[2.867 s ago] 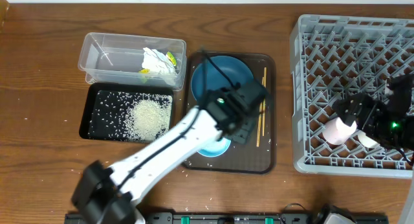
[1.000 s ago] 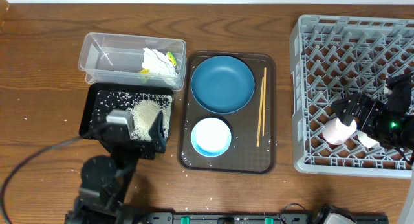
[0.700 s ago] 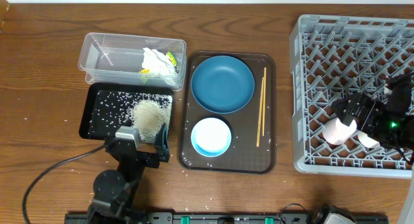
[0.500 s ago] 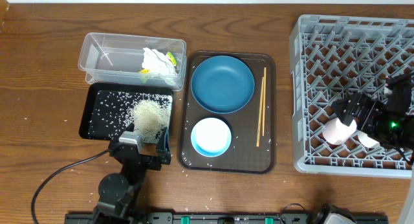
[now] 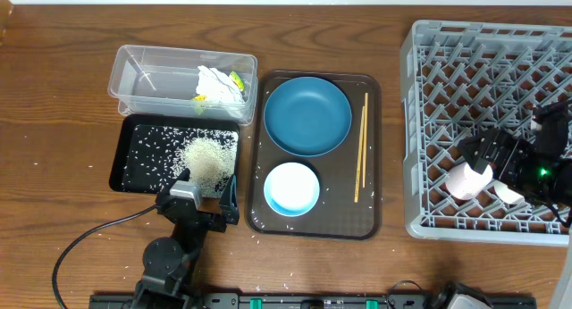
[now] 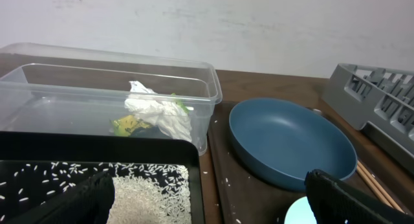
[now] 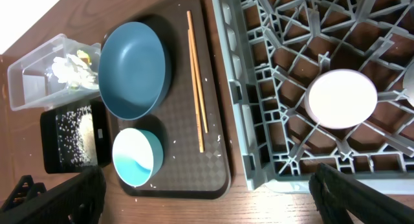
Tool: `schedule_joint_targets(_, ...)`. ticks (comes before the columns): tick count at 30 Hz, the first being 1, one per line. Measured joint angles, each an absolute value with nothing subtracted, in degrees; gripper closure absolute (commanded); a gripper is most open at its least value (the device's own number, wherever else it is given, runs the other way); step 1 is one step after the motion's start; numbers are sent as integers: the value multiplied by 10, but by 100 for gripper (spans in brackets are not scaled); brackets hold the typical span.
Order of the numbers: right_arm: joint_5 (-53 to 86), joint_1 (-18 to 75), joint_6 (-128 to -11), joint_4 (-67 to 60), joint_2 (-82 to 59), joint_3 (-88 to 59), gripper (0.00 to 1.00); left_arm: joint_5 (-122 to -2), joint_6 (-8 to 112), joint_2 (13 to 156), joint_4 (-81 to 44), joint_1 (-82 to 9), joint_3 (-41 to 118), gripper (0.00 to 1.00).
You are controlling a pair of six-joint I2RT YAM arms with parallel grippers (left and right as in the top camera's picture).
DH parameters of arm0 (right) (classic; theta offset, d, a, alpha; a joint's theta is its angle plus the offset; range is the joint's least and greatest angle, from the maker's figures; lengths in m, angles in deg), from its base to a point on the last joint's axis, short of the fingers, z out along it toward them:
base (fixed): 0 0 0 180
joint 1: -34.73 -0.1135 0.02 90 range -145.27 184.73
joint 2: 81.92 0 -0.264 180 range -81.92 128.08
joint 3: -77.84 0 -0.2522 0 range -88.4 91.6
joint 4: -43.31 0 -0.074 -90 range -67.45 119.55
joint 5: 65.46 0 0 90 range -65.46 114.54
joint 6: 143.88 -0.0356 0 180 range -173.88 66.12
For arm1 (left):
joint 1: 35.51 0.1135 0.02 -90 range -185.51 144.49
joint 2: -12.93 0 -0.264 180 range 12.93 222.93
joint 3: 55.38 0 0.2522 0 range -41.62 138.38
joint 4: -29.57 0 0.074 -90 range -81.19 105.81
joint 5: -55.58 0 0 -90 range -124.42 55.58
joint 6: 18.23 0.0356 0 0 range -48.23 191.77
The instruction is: Sort waste into correct bins and load items into the dishwasher rack
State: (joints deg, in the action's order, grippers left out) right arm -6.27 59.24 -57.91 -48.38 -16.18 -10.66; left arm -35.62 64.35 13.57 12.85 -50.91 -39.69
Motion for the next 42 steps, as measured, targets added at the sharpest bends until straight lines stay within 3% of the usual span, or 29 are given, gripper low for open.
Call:
schedule_joint_targets(20, -87, 569, -617, -424, -162, -107, 1, -356, 643, 136, 129, -509, -397, 3)
schedule_joint_targets(27, 9, 314, -667, -387, -148, -107, 1, -356, 643, 136, 129, -509, -397, 3)
schedule_joint_targets(33, 90, 139, -703, -260, -108, -107, 2, -356, 643, 136, 129, -509, -397, 4)
schedule_joint_targets(36, 102, 83, -727, -221, -67, -106, 14, -356, 643, 136, 129, -509, -397, 3)
schedule_joint_targets(38, 105, 58, -748, -223, -30, -105, 28, -356, 643, 136, 129, -509, -397, 3)
schedule_joint_targets(42, 114, 13, -795, -226, 79, -104, 42, -356, 643, 136, 129, -509, -397, 3)
